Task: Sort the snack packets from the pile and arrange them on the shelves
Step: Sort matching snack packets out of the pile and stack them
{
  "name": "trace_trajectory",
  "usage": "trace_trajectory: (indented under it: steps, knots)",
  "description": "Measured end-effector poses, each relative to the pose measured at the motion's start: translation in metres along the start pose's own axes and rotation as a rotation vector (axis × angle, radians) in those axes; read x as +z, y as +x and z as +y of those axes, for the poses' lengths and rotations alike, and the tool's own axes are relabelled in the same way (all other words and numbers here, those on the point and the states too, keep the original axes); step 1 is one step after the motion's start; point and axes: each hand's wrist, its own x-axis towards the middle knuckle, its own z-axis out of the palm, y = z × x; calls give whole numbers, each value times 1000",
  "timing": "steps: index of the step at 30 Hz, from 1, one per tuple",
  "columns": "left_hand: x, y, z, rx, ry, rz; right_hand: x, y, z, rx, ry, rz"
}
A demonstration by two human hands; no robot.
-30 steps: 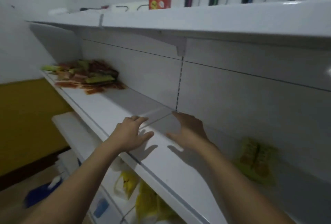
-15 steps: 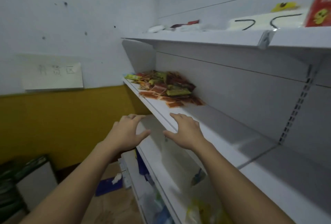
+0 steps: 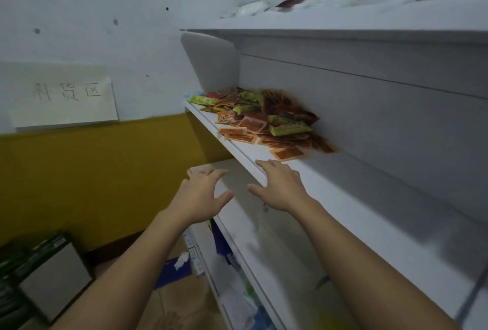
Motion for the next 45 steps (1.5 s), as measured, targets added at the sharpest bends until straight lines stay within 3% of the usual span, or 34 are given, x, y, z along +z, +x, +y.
trace_trajectory:
  steps: [11, 19, 28, 34, 41, 45]
  knots:
    - [14, 186, -49, 23, 154, -48, 28, 189, 31, 5, 34, -32]
    - [23, 280, -78, 101, 152, -69, 55, 259, 25, -30, -78, -83]
    - [45, 357, -109, 275, 101, -131, 82, 290, 19, 96, -72, -31]
    - [39, 397, -115, 413, 99, -255, 75, 297, 12, 196, -91, -107]
    - [39, 424, -133, 489, -186, -358, 83, 310, -11, 401, -131, -26]
    - [45, 439, -134, 627, -205, -295, 83, 310, -12, 513, -125, -78]
